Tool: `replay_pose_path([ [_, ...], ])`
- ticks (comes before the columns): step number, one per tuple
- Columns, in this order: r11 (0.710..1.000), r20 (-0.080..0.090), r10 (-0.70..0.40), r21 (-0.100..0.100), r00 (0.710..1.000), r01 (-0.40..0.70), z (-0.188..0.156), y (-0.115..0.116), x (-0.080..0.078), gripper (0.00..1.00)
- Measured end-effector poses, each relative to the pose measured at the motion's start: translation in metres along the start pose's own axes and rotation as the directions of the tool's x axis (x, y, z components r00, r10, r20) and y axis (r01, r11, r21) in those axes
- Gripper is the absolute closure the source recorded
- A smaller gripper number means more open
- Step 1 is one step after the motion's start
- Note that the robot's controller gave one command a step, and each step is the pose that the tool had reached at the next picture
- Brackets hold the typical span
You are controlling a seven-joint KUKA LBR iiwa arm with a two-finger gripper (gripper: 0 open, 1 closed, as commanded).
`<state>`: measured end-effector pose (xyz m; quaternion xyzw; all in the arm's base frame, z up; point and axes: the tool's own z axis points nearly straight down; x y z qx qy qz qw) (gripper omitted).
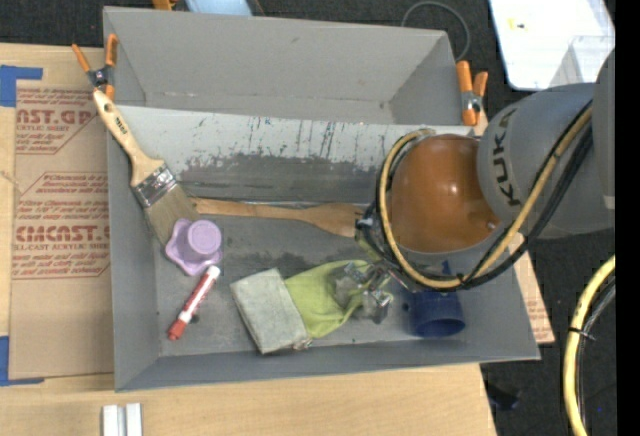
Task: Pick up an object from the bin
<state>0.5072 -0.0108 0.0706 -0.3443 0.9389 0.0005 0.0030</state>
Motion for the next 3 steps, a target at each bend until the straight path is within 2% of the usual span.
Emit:
replay_pose_path([
  [1, 1.000, -0.004, 0.000, -0.003, 1.000, 0.000, -0.016, 0.001, 0.001, 1.00],
  [3, 1.000, -0.004, 0.001, -0.004, 1.000, -0.001, -0.083, 0.002, 0.000, 1.00],
])
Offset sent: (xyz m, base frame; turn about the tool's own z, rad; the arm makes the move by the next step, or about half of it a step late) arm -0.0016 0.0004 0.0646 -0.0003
